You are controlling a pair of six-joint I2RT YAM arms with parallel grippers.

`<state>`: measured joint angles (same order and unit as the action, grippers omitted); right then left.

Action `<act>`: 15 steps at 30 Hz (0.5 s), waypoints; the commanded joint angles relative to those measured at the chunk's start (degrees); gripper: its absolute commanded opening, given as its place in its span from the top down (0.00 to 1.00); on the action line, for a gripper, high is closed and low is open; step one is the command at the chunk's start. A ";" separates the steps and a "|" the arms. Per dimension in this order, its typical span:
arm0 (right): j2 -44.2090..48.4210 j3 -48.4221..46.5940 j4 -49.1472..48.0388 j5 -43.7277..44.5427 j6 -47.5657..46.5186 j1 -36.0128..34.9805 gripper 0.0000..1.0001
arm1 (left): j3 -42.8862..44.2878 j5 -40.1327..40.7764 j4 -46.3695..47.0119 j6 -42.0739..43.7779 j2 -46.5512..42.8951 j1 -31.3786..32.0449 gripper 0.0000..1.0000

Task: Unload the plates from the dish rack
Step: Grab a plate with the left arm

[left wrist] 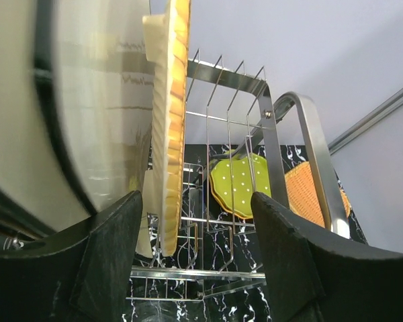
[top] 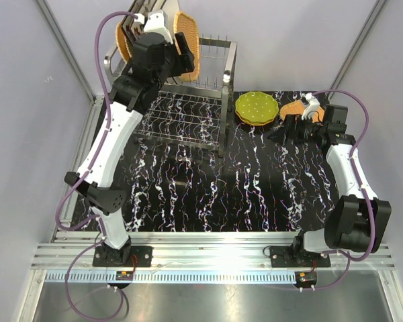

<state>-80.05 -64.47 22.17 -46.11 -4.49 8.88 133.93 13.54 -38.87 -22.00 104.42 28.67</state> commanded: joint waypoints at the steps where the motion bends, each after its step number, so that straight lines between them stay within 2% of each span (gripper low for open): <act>1: 1.92 -0.04 -1.78 -0.83 0.71 -0.18 0.00 | 2.30 0.25 2.92 0.03 1.57 -0.72 0.32; 8: 1.83 -0.04 -1.96 -0.74 1.24 -0.27 0.00 | 1.86 5.09 4.59 3.71 2.98 -0.72 0.44; 15: 1.74 -0.57 -2.14 -0.74 1.94 -0.18 0.00 | 0.99 8.52 7.93 11.09 4.73 -0.72 0.55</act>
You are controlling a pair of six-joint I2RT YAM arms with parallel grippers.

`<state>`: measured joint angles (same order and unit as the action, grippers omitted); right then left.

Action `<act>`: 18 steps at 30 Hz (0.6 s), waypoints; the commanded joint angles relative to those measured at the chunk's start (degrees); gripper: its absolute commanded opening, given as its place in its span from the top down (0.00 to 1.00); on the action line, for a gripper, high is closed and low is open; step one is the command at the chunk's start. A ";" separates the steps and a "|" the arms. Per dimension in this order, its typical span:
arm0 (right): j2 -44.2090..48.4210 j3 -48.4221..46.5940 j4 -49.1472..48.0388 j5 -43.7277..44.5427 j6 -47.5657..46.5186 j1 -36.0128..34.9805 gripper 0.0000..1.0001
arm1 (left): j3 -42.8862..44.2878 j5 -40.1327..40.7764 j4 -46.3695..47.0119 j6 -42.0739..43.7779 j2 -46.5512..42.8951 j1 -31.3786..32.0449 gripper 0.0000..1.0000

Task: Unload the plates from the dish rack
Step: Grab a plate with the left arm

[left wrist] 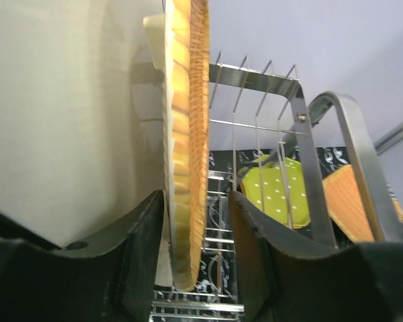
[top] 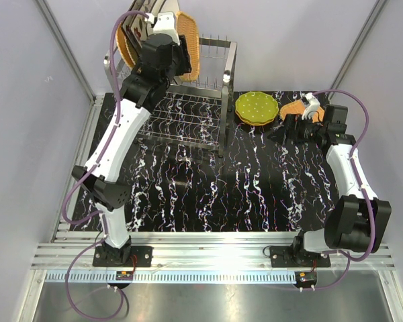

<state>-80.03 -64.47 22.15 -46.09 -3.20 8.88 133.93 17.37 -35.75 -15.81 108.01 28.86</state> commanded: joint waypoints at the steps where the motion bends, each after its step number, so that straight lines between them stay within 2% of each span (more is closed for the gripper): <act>1: 1.63 -0.57 -2.20 -0.67 0.65 -0.27 0.00 | 1.07 4.78 5.07 5.18 1.33 -0.91 0.56; 6: 1.81 -0.48 -2.11 -0.50 1.00 -0.18 0.00 | 0.02 4.96 6.83 7.54 1.59 -1.00 0.64; 14: 1.81 -0.83 -2.29 -0.50 1.97 -0.18 0.00 | 0.02 5.31 12.45 13.26 1.15 -0.91 0.98; 18: 1.72 -1.19 -2.46 -0.50 2.24 -0.18 0.00 | -0.25 4.61 16.05 14.41 0.45 -0.91 1.00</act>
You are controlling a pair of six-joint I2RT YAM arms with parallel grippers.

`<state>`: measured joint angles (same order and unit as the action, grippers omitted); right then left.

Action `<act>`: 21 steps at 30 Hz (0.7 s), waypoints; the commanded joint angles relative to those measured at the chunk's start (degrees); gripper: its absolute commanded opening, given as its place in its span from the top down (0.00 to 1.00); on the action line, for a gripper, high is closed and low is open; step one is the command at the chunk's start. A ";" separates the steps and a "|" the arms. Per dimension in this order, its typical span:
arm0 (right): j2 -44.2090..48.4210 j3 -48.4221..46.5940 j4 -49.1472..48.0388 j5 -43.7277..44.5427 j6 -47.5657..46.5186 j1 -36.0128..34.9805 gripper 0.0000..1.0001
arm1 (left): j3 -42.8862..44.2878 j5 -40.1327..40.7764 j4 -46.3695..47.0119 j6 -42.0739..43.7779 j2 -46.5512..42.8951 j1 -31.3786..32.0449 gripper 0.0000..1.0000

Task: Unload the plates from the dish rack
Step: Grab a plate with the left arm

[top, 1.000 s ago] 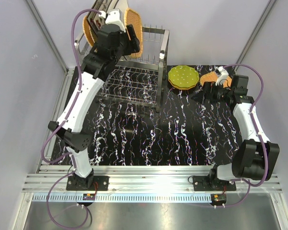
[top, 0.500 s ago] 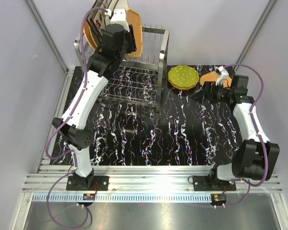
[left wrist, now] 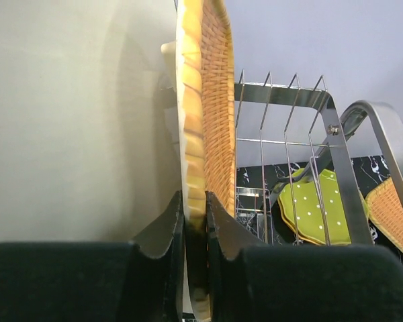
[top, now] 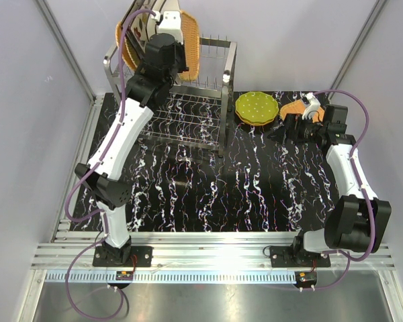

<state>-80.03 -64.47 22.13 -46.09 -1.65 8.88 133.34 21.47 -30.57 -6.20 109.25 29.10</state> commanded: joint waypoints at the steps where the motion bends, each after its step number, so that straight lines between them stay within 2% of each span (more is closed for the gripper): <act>1: 1.72 -1.19 -2.36 -0.50 0.77 -0.18 0.00 | 0.26 0.15 12.45 4.96 -0.97 -1.15 1.00; 4: 1.72 -1.36 -2.53 -0.50 0.95 -0.18 0.00 | -0.27 -0.03 16.66 5.76 -1.58 -0.98 1.00; 10: 1.89 -1.45 -2.44 -0.50 1.30 -0.18 0.00 | -0.89 -0.20 26.59 12.87 -2.64 -0.36 1.00; 21: 1.98 -1.28 -2.79 -0.41 1.30 -0.10 0.00 | -1.50 -1.96 33.29 18.41 -3.61 0.08 1.00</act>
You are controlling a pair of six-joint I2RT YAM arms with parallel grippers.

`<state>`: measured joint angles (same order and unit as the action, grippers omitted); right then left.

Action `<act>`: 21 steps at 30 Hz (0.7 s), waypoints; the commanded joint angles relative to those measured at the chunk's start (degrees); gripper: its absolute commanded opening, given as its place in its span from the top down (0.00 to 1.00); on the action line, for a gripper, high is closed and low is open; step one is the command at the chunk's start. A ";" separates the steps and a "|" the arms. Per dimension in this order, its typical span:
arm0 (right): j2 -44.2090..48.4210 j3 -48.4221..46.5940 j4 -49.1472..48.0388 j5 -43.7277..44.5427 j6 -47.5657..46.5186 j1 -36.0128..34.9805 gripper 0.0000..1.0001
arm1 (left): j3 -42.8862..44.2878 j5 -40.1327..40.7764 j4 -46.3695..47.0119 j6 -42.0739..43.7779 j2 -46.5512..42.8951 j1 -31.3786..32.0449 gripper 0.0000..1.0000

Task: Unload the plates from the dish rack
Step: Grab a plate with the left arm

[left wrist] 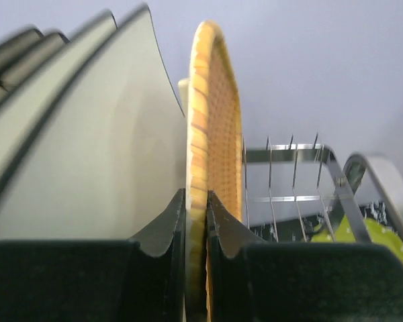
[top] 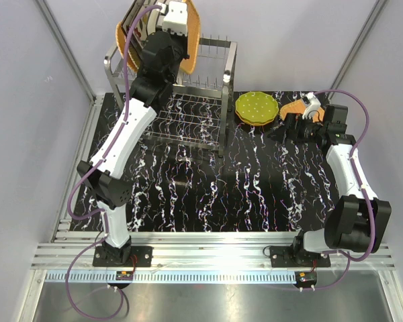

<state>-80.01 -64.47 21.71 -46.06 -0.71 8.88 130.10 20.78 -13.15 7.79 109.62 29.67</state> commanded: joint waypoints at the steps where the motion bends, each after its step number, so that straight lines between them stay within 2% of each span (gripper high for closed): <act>1: 1.96 -1.28 -2.29 -0.52 0.36 -0.18 0.00 | 1.82 -1.35 16.22 4.42 -3.98 -0.49 1.00; 10: 2.05 -1.63 -2.29 -0.61 0.36 -0.10 0.00 | 2.26 -2.49 17.54 4.69 -4.94 -0.40 1.00; 21: 1.78 -3.03 -2.29 -1.40 2.56 -0.18 0.00 | 4.02 -3.55 18.15 -0.14 -6.97 -0.40 1.00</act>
<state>-79.99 -64.51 21.69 -46.13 0.78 8.88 130.15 18.81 -4.54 9.72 108.51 29.30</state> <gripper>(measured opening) 0.994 0.140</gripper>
